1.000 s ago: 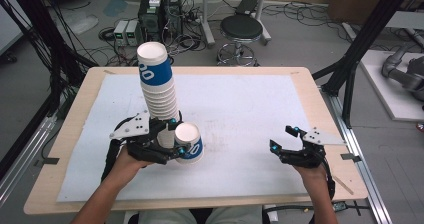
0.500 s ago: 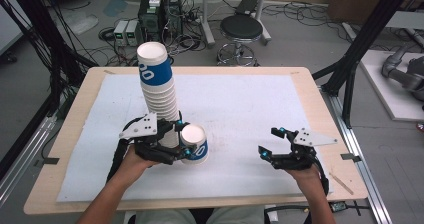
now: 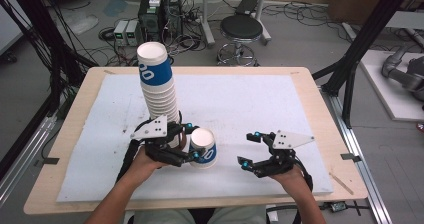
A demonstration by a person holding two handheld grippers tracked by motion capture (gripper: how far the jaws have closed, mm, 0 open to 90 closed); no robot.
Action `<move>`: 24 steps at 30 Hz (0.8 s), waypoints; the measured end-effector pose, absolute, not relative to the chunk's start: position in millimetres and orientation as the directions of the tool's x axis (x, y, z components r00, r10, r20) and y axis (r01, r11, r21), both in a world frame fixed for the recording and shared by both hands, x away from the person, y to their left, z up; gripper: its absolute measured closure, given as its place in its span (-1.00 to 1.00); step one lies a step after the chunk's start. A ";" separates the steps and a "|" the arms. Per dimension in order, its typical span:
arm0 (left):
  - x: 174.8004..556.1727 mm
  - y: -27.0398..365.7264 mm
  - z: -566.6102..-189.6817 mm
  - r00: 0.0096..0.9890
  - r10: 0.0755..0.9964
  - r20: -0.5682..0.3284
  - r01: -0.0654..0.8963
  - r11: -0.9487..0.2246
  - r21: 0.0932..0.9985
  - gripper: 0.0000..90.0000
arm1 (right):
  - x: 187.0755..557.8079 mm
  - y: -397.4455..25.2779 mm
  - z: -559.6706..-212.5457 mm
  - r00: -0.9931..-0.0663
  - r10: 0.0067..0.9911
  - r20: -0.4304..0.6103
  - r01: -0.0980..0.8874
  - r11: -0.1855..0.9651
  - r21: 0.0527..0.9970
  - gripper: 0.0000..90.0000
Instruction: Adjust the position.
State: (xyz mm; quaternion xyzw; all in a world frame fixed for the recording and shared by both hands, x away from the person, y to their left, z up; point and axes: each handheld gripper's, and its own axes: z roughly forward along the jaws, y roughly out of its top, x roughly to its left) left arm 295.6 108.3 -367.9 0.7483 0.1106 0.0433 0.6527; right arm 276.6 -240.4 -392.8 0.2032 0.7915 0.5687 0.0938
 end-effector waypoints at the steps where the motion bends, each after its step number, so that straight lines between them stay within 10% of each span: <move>1: 295.6 106.4 -367.9 0.973 0.217 -0.079 0.107 -0.122 0.987 -0.33 | 276.1 -237.4 -393.1 -0.906 0.415 0.089 0.217 0.272 0.937 -0.60; 24: 289.7 75.7 -364.5 0.995 0.073 -0.074 0.079 -0.074 0.994 -0.32 | 273.4 -196.5 -395.2 -0.970 0.222 0.095 0.158 0.286 0.945 -0.61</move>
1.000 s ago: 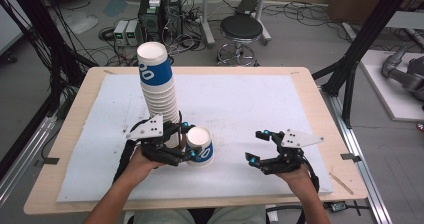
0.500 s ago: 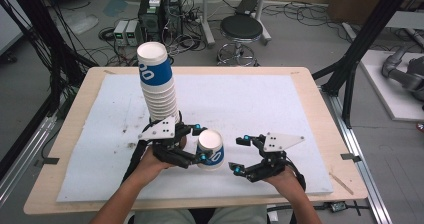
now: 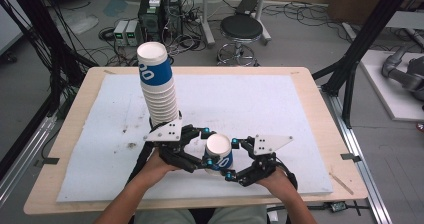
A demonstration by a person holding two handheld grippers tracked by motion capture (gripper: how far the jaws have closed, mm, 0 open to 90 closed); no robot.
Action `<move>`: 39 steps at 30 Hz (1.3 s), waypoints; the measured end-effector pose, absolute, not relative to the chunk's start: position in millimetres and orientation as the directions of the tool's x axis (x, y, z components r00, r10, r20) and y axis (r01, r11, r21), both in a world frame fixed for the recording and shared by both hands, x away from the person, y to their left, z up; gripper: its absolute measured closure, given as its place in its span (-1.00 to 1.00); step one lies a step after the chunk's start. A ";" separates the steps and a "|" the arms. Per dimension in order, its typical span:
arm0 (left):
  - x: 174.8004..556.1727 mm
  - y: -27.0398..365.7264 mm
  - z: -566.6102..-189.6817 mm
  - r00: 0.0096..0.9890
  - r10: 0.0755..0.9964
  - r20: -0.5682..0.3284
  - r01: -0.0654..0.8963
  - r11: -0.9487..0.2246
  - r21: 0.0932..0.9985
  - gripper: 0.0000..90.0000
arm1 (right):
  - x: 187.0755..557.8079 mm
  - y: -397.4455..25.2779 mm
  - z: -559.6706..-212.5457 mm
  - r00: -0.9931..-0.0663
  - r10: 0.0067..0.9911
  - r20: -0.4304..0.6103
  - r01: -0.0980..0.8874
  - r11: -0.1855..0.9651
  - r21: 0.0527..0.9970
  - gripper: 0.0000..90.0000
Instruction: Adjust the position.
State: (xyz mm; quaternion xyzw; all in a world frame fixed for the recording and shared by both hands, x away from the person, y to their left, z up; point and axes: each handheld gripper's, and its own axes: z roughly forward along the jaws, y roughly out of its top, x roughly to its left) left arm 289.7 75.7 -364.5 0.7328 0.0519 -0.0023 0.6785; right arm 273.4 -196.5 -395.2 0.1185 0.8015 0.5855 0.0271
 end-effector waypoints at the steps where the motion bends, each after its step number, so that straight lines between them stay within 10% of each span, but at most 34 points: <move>1: 289.0 74.7 -364.5 0.995 0.071 -0.076 0.081 -0.071 0.994 -0.32 | 273.3 -194.9 -395.7 -0.973 0.209 0.094 0.153 0.287 0.946 -0.61; 16: 290.4 75.7 -364.9 0.996 0.051 -0.078 0.081 -0.057 0.995 -0.29 | 273.5 -193.6 -398.3 -0.978 0.176 0.115 0.165 0.307 0.937 -0.35; 23: 290.5 74.9 -365.9 0.988 0.099 -0.116 0.133 -0.181 0.974 -0.65 | 275.8 -194.1 -395.1 -0.980 0.173 0.098 0.161 0.399 0.903 -0.32; 39: 292.9 85.5 -336.6 0.993 0.093 -0.067 0.097 -0.378 0.921 -0.66 | 285.6 -175.2 -355.9 -0.993 0.106 -0.044 0.047 0.726 0.686 -0.31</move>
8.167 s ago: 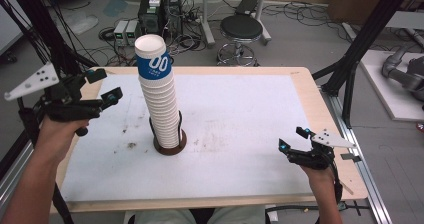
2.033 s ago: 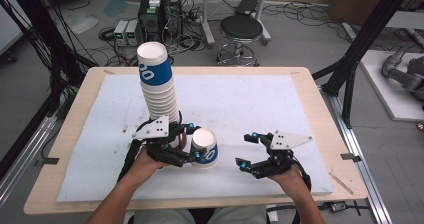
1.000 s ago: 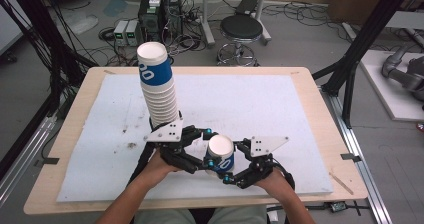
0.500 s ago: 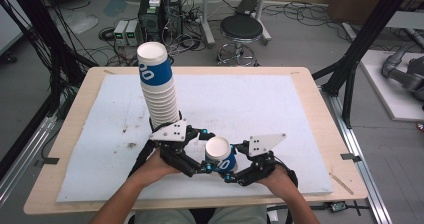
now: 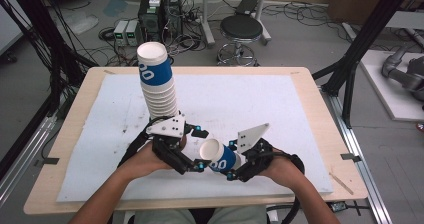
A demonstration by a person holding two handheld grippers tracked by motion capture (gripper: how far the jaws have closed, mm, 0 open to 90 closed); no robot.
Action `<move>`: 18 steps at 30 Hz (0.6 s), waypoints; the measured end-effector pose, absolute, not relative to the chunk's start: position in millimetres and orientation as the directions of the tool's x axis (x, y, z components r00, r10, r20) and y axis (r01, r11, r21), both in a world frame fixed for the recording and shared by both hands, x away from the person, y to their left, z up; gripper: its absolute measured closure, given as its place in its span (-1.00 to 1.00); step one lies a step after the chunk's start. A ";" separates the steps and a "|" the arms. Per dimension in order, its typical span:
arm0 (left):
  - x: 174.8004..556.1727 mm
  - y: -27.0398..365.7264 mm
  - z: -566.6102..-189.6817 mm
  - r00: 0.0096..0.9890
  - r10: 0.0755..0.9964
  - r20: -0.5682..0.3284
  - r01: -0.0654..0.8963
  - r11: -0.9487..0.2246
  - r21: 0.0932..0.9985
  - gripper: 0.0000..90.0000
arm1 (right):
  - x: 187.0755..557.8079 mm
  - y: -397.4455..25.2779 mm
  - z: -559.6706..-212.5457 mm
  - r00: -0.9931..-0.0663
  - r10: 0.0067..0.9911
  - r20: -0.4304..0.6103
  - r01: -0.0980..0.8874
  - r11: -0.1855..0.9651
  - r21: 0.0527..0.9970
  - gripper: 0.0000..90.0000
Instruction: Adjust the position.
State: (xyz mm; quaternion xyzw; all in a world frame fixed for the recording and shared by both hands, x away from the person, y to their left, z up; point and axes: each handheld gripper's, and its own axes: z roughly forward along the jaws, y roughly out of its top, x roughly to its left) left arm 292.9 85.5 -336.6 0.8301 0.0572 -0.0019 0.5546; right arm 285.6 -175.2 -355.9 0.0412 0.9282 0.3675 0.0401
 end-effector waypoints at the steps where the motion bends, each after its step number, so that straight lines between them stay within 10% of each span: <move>1: 292.9 85.5 -336.6 0.993 0.093 -0.067 0.097 -0.378 0.921 -0.66 | 286.2 -172.7 -354.5 -0.994 0.098 -0.052 0.039 0.742 0.669 -0.31; 18: 296.9 68.0 -338.3 0.996 0.060 -0.071 0.092 -0.555 0.826 -0.54 | 288.7 -154.6 -350.2 -0.995 0.059 -0.075 0.010 0.849 0.529 -0.31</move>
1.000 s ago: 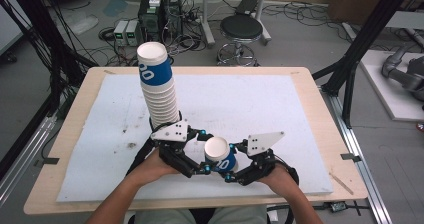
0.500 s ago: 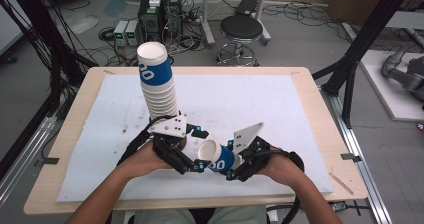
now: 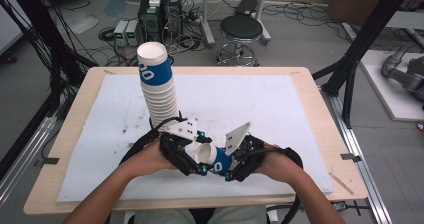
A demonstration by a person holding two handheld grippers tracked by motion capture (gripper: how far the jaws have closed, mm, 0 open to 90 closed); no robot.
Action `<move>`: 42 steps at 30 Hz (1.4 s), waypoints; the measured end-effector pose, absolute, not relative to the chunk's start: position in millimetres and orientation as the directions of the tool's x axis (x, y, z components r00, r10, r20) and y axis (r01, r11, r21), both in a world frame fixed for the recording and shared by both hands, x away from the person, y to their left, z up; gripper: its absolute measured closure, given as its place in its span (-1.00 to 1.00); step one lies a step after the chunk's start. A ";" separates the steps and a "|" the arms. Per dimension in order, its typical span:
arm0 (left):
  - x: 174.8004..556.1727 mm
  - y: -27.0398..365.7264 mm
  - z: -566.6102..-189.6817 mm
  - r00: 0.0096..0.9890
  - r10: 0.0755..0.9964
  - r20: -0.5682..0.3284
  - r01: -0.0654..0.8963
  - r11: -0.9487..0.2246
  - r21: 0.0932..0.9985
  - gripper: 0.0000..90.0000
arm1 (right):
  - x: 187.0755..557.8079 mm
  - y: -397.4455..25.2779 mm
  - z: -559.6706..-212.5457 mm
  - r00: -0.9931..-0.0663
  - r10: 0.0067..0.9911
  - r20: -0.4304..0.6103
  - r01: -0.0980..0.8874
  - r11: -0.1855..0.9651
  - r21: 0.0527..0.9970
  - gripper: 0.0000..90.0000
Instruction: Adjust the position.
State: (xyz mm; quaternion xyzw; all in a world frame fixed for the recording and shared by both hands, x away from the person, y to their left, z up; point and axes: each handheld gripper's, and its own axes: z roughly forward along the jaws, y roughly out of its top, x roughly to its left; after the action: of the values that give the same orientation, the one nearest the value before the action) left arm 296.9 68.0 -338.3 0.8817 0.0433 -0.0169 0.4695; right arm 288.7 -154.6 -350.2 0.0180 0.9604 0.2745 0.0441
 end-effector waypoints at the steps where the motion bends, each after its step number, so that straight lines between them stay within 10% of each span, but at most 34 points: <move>1: 296.9 67.5 -338.3 0.995 0.061 -0.074 0.095 -0.557 0.825 -0.53 | 288.8 -154.0 -349.5 -0.995 0.057 -0.077 0.009 0.854 0.520 -0.31; 28: 296.9 64.8 -349.0 0.994 0.067 -0.092 0.113 -0.565 0.817 -0.32 | 285.0 -144.8 -344.2 -0.991 0.023 -0.134 -0.034 0.912 0.409 -0.39; 42: 296.5 83.1 -363.7 0.992 0.074 -0.105 0.127 -0.435 0.891 -0.33 | 285.9 -181.8 -345.7 -0.992 0.118 -0.040 0.054 0.696 0.716 -0.59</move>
State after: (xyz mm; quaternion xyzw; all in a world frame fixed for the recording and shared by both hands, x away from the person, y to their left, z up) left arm 296.5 83.1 -363.7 0.8467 0.0593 -0.0251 0.5282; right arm 285.9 -181.8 -345.7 0.0468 0.9200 0.3870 0.0415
